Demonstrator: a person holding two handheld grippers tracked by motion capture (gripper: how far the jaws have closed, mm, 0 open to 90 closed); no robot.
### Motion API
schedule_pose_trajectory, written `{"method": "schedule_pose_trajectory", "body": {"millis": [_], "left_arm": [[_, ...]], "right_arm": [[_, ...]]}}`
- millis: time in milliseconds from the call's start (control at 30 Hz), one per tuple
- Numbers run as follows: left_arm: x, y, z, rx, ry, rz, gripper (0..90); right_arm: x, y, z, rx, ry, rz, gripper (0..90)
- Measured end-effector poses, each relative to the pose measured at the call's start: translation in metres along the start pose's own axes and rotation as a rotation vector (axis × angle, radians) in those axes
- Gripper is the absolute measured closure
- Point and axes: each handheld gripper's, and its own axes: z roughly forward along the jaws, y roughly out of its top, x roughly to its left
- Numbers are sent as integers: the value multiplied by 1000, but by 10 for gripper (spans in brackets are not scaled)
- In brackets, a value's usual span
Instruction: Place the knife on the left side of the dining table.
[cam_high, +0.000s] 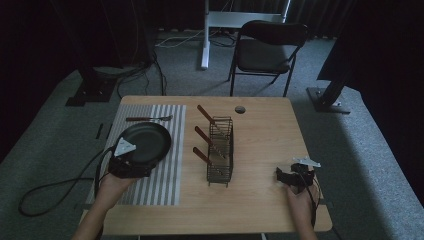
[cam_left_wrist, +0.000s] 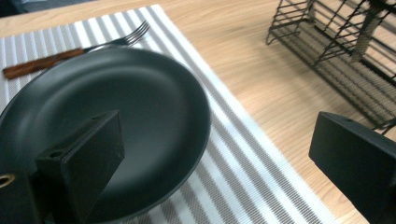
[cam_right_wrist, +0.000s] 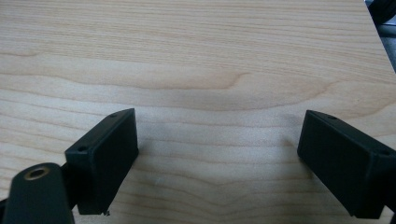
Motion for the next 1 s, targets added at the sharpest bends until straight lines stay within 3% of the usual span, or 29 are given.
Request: {"method": "schedule_pose_trajectory", "body": {"millis": [100,333,667,700,1000], "left_arm": [[-7,10,4,-7,-5,26,38],[-14,27,14,-12,-71,30,38],[-26,52,25,-10,-86,78,38],[-28,60,28,-11,-98,85,38],[-41,82,37,-30,-147,110,38]], "right_arm": [[0,0,0,0,0,0,113],[0,0,0,0,0,0,113],[0,0,0,0,0,0,114],[0,0,0,0,0,0,114],[0,0,0,-1,0,2,116]]}}
